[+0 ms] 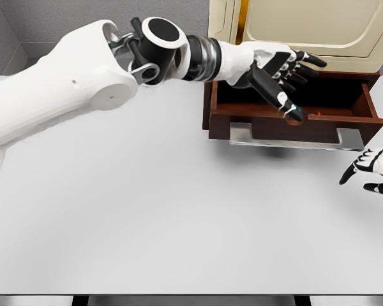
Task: Put the switch into the drawer with left arm, and close the drawer with right arm
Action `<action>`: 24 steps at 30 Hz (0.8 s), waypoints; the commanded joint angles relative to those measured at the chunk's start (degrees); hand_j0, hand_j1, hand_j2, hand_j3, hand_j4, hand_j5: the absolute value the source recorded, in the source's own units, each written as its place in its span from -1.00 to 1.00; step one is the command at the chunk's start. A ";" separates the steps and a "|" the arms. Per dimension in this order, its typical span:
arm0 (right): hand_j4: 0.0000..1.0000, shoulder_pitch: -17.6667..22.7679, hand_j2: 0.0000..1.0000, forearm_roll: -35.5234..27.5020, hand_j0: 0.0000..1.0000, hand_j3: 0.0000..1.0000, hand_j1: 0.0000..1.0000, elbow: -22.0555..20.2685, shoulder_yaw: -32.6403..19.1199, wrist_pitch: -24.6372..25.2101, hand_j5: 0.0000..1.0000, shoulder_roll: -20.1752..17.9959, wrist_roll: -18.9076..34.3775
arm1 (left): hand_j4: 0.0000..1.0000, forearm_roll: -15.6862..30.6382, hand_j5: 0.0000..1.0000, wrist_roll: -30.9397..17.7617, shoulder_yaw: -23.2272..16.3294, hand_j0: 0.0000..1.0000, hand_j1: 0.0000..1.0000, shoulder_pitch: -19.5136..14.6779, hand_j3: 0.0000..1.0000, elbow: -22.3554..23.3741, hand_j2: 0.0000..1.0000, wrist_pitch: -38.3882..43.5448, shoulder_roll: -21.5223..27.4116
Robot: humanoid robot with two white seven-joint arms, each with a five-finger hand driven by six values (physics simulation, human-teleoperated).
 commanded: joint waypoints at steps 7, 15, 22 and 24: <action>0.09 -4.04 0.09 -0.37 0.09 0.09 0.09 -0.02 3.37 0.16 0.09 -0.07 -0.02 | 1.00 2.47 1.00 -19.56 4.25 1.00 1.00 -1.49 1.00 -20.70 1.00 -3.58 23.47; 0.08 -4.31 0.08 -0.37 0.08 0.08 0.08 0.07 3.99 0.16 0.08 0.02 -0.02 | 1.00 -36.11 1.00 -24.69 3.63 1.00 1.00 1.93 1.00 -19.92 1.00 -37.95 47.82; 0.10 -5.80 0.10 -0.37 0.10 0.10 0.10 -0.02 4.08 0.16 0.10 0.10 -0.02 | 1.00 -61.33 1.00 -24.69 -7.88 1.00 1.00 3.34 1.00 -19.30 1.00 -52.43 50.55; 0.10 -6.24 0.10 -0.37 0.10 0.10 0.10 0.07 4.08 0.16 0.10 0.19 -0.02 | 1.00 -67.32 1.00 -24.69 -7.71 1.00 1.00 4.04 1.00 -18.95 1.00 -62.84 51.60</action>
